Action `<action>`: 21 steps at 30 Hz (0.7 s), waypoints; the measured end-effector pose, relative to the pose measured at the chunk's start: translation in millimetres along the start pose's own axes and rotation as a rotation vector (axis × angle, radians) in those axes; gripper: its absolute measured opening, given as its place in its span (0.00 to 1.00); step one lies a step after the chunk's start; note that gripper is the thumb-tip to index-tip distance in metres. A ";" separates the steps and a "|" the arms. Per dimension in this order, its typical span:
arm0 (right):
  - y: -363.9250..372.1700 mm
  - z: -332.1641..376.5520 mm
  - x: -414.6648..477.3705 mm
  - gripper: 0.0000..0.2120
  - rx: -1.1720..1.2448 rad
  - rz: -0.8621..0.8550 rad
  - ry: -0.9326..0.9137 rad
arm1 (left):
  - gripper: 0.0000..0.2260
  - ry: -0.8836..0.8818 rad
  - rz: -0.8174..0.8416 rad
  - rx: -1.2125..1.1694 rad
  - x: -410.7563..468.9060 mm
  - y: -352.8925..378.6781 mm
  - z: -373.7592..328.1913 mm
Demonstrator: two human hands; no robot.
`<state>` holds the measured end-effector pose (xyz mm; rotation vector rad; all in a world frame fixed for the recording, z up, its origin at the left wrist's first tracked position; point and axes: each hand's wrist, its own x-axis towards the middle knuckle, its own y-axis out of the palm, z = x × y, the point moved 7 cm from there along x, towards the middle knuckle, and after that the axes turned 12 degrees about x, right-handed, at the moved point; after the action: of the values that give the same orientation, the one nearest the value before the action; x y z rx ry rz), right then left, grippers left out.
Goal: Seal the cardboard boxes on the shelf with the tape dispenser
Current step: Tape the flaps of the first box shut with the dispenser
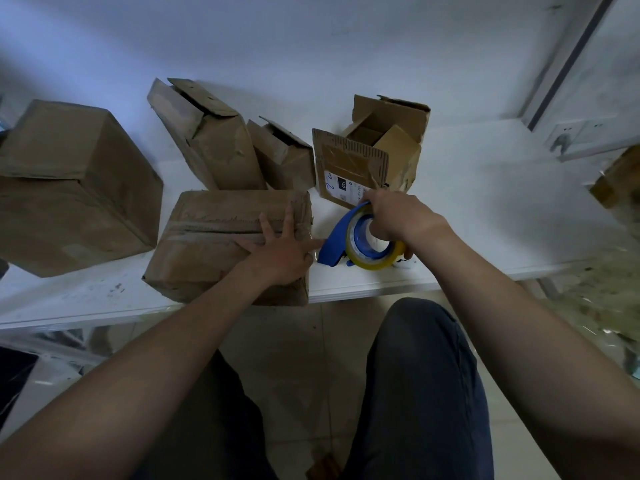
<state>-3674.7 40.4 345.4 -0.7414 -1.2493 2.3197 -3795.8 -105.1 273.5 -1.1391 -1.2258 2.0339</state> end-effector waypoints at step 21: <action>-26.5 -151.1 -22.8 0.22 0.719 -0.188 0.341 | 0.26 0.049 0.029 -0.110 -6.7 -2.7 -4.6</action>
<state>-3560.6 137.2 304.4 -0.6752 -0.2767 2.1381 -3788.4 -106.8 277.5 -1.2578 -1.3175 1.9684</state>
